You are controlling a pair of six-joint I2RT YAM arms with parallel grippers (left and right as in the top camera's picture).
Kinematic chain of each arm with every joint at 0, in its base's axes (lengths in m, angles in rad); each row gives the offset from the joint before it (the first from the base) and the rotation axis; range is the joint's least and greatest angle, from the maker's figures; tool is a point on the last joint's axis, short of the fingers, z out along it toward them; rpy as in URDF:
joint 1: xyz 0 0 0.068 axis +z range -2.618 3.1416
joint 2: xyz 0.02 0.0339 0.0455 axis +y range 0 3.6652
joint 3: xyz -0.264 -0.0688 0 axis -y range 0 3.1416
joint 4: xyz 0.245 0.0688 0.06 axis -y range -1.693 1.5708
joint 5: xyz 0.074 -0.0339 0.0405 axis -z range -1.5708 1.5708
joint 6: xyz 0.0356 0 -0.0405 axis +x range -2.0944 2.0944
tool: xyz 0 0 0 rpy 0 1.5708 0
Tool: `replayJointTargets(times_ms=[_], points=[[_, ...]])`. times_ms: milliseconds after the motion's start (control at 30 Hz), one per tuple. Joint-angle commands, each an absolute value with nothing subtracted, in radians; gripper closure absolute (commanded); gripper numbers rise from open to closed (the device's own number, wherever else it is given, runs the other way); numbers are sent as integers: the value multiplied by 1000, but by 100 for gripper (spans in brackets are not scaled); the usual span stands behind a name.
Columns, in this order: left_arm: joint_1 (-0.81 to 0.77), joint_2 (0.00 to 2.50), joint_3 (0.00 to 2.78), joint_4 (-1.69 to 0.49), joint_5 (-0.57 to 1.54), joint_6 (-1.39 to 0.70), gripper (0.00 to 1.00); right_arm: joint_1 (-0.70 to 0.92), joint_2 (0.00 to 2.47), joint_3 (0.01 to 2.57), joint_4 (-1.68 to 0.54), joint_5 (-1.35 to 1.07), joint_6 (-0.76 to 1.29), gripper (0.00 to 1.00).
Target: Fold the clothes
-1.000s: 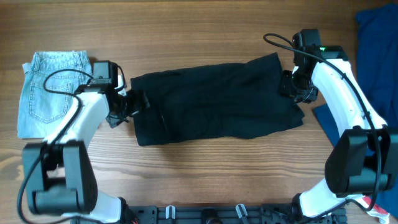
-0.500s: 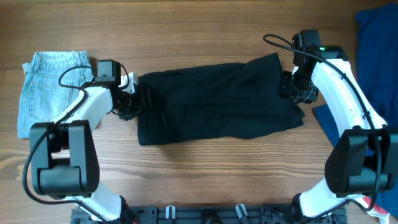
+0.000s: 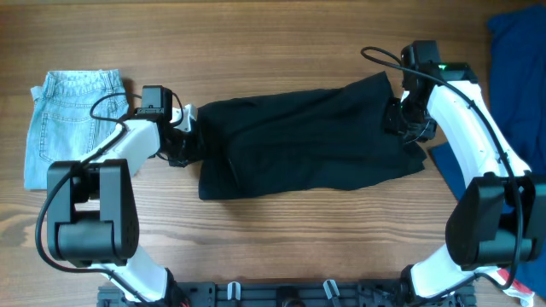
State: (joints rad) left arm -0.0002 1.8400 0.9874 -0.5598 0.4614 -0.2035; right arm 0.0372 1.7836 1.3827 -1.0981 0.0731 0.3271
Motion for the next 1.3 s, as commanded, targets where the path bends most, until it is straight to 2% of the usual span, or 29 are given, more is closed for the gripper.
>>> replayJointTargets(times_ms=[0, 67, 267, 333, 400, 467, 633, 933, 1267], points=[[2, 1808, 973, -601, 380, -171, 96, 36, 1776, 1396, -1088, -23, 267, 55], [12, 1749, 986, -660, 334, -171, 96, 43, 1776, 1396, -1081, -144, 163, 62], [29, 1600, 1034, -775, 336, -191, 96, 125, 1776, 1396, -1073, -274, 112, 67], [29, 1545, 1054, -794, 336, -191, 96, 166, 1776, 1394, -1068, -303, 112, 77], [29, 1486, 1073, -806, 336, -192, 96, 226, 1776, 1385, -1050, -332, 112, 91], [29, 1445, 1087, -809, 336, -224, 96, 283, 1776, 1369, -1026, -355, 127, 95], [29, 1361, 1115, -809, 416, -271, 96, 415, 1777, 1304, -909, -363, 238, 96], [29, 1263, 1138, -798, 506, -336, 96, 604, 1779, 1143, -536, -363, 495, 96], [29, 1256, 1151, -790, 565, -406, 96, 685, 1828, 1040, -223, -259, 689, 96]])
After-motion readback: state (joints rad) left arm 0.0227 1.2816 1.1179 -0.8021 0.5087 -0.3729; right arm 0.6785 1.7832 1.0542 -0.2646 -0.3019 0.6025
